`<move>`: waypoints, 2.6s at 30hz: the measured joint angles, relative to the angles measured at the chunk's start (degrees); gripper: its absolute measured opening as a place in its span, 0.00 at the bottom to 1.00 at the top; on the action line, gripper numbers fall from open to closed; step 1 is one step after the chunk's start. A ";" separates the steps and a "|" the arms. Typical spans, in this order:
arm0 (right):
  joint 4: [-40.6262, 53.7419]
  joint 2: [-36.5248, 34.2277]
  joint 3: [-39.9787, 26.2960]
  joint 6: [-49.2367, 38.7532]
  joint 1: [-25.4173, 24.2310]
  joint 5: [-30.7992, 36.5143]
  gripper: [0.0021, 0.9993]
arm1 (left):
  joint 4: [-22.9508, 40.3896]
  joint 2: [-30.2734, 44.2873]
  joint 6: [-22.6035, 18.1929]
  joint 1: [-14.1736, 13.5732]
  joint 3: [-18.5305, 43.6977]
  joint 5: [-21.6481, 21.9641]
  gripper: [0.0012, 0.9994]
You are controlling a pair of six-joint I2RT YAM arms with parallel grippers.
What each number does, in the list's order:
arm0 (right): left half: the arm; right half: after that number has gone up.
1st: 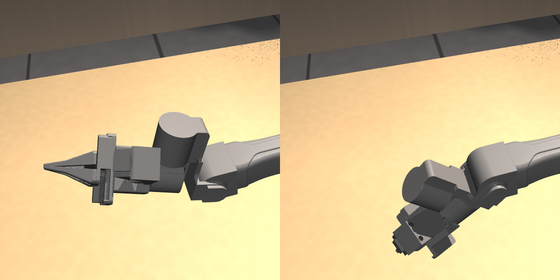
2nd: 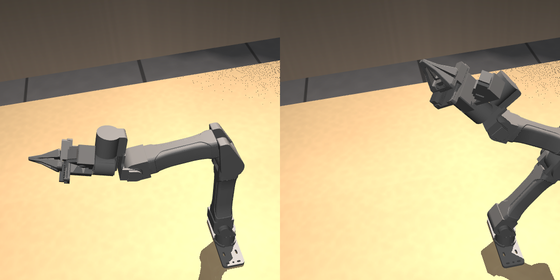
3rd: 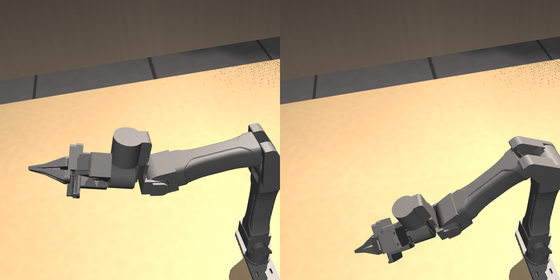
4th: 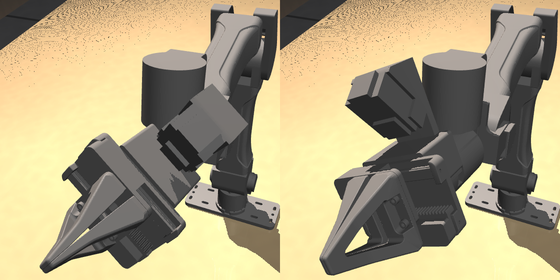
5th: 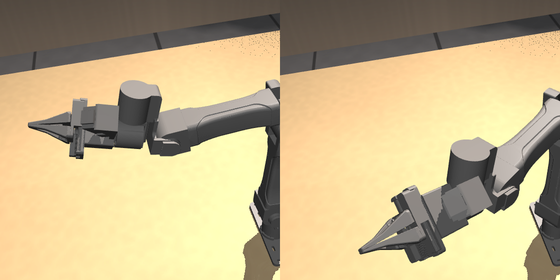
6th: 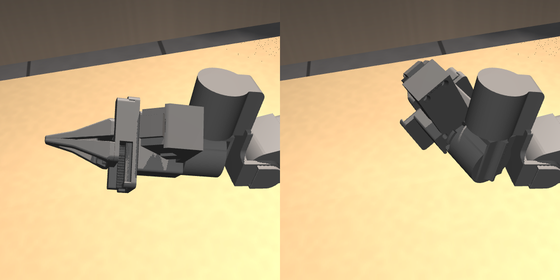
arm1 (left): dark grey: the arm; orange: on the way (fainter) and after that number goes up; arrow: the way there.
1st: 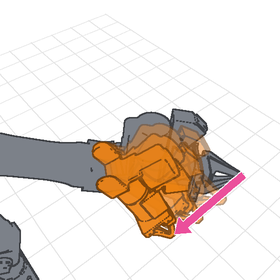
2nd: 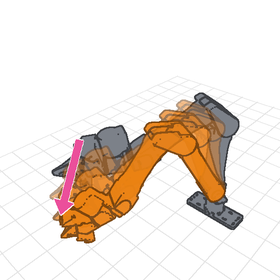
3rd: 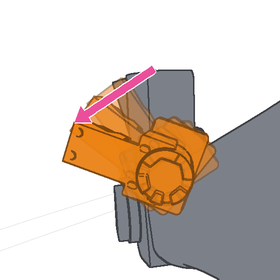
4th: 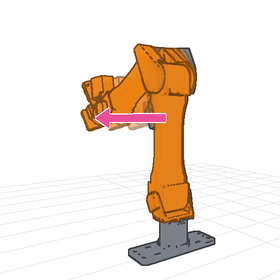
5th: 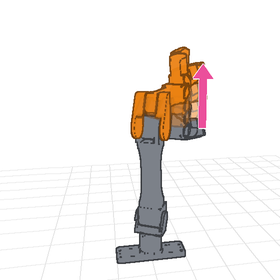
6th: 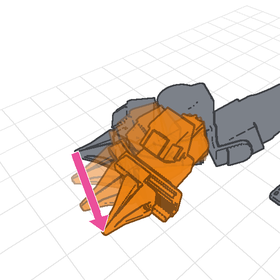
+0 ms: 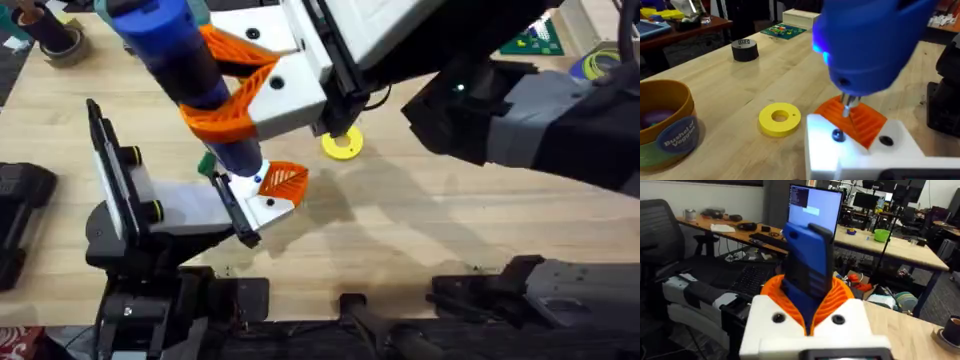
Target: Pick up the gripper from the table and insert it into the empty holder that is missing its gripper. Then pick up a screw, insert it into the mounting hole, and use the screwdriver to tighten it. Finally, clean up the table by picking up the vegetable and placing it into the bucket.
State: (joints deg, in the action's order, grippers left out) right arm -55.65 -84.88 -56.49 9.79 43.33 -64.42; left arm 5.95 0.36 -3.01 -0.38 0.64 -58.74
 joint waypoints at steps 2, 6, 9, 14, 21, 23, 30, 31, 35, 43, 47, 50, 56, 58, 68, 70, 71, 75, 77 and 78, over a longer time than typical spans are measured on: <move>0.08 0.00 0.00 -0.08 0.00 0.00 0.02 | 0.01 0.00 -0.02 0.00 0.00 0.00 0.01; 0.17 0.00 0.00 -0.85 0.00 -0.02 0.02 | 0.01 0.00 0.00 0.00 0.00 0.00 0.01; 0.17 0.00 0.00 -1.12 0.00 -0.02 0.02 | -0.01 0.00 0.00 0.00 0.00 0.00 0.01; 0.17 0.00 0.27 -1.30 0.00 -0.02 0.02 | -0.01 0.00 0.00 0.00 0.00 0.00 0.01; 0.14 0.00 1.92 -1.48 0.00 -0.09 0.02 | -0.01 0.00 -0.02 0.00 0.00 0.00 0.01; 0.12 0.00 1.92 -1.52 0.00 -0.13 0.02 | 0.01 0.00 -0.01 0.00 0.00 0.00 0.01; 0.10 0.00 1.92 -1.52 0.00 -0.13 0.02 | 0.00 0.00 -0.02 0.00 0.00 0.00 0.01; 0.10 0.00 1.92 -1.56 0.00 -0.13 0.02 | 0.01 0.00 -0.02 0.00 0.00 0.00 0.01; -0.27 0.00 1.92 -2.05 0.00 -0.13 0.02 | 0.01 0.00 0.00 0.00 0.00 0.00 0.01; -0.47 0.00 1.92 -2.40 0.00 -0.13 0.02 | 0.01 0.00 0.00 0.00 0.00 0.00 0.01; -0.47 0.00 1.92 -2.42 0.00 -0.13 0.02 | -0.01 0.00 -0.02 -0.01 0.00 0.00 0.01; -0.42 0.00 1.92 -2.47 0.00 -0.13 0.02 | 0.01 0.00 -0.01 0.00 0.00 0.00 0.01; -0.40 0.00 1.97 -2.66 0.00 -0.13 0.02 | -0.01 0.00 -0.02 0.00 0.00 0.00 0.01; -0.42 0.00 2.11 -2.80 0.00 -0.12 0.02 | 0.01 0.00 -0.01 -0.02 0.00 0.00 0.01; -0.31 0.00 2.78 -3.48 0.00 -0.13 0.02 | -0.01 0.00 -0.02 0.00 0.00 0.00 0.01; -0.31 0.00 2.78 -3.67 0.00 -0.13 0.02 | 0.01 0.00 0.00 -0.01 0.00 0.00 0.01; -0.31 0.00 2.78 -3.72 0.00 -0.12 0.02 | 0.01 0.00 -0.02 0.00 0.00 0.00 0.01; -0.31 0.00 2.78 -3.86 0.00 -0.11 0.02 | -0.01 0.00 0.00 0.00 0.00 0.00 0.01; -0.31 0.00 2.78 -3.86 0.00 -0.12 0.02 | 0.00 0.00 0.00 0.00 0.00 0.00 0.01; -0.31 0.00 2.78 -3.86 0.00 -0.13 0.02 | 0.01 0.00 -0.02 0.00 0.00 0.00 0.01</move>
State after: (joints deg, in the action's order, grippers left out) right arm -55.96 -84.88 -53.71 5.93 43.33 -64.55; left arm 5.95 0.36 -3.03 -0.38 0.64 -58.74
